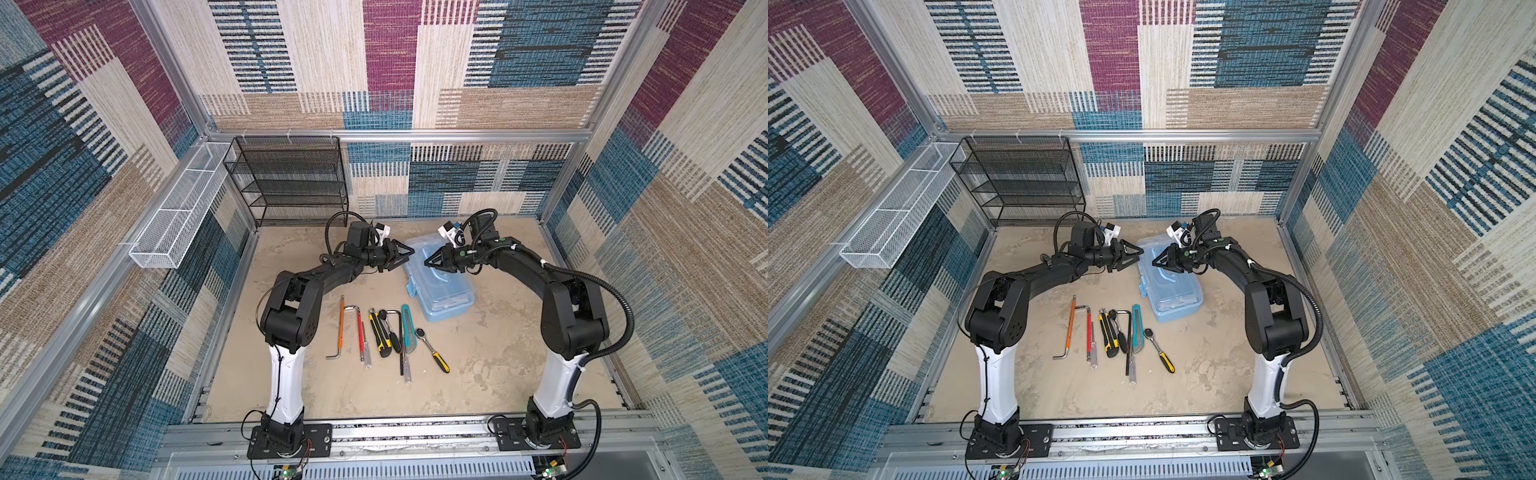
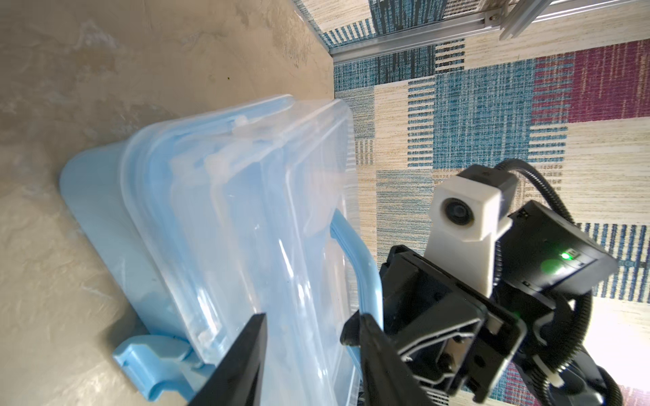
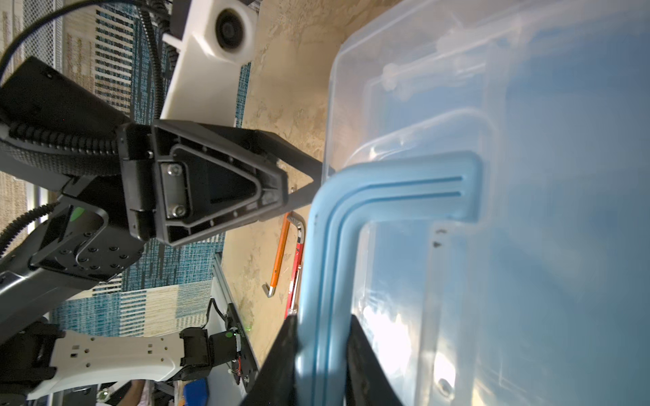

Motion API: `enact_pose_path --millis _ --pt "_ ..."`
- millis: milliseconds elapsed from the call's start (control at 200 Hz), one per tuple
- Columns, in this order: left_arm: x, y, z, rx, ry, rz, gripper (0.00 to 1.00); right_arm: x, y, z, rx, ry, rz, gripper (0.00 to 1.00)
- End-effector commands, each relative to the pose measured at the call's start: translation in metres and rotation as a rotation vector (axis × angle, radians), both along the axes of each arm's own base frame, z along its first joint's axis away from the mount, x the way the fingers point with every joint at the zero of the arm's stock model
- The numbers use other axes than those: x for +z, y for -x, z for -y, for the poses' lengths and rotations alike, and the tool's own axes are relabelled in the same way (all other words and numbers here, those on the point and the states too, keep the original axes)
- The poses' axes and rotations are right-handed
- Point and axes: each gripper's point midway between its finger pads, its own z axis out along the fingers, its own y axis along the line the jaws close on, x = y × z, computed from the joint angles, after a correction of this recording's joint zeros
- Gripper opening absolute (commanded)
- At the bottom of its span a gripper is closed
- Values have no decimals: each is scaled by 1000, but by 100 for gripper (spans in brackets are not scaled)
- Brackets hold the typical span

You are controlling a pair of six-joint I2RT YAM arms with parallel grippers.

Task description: Pack the tool kit

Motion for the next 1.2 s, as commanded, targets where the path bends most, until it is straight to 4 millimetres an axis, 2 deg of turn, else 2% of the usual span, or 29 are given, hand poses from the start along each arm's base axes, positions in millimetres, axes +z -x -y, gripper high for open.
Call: enact_pose_path --millis 0,260,496,791,1027,1042,1102,1197 --pt "16 -1 -5 1 29 41 47 20 -8 -6 8 -71 50 19" --pt "21 7 -21 22 26 44 48 53 -15 -10 -1 -208 109 13" --pt "32 20 -26 23 56 51 48 70 -14 -11 -6 -274 131 13" --pt "37 31 -23 25 118 38 48 73 -11 -10 -12 -336 121 13" --pt "35 31 -10 16 161 22 49 72 -7 -8 -18 -371 112 13" --pt "41 29 -8 13 176 48 48 73 -7 -8 -17 -374 114 12" --pt "40 29 -5 8 188 43 48 73 -6 -7 -19 -380 112 12" --pt "37 29 -6 17 181 42 49 77 -6 -4 -23 -385 120 13"
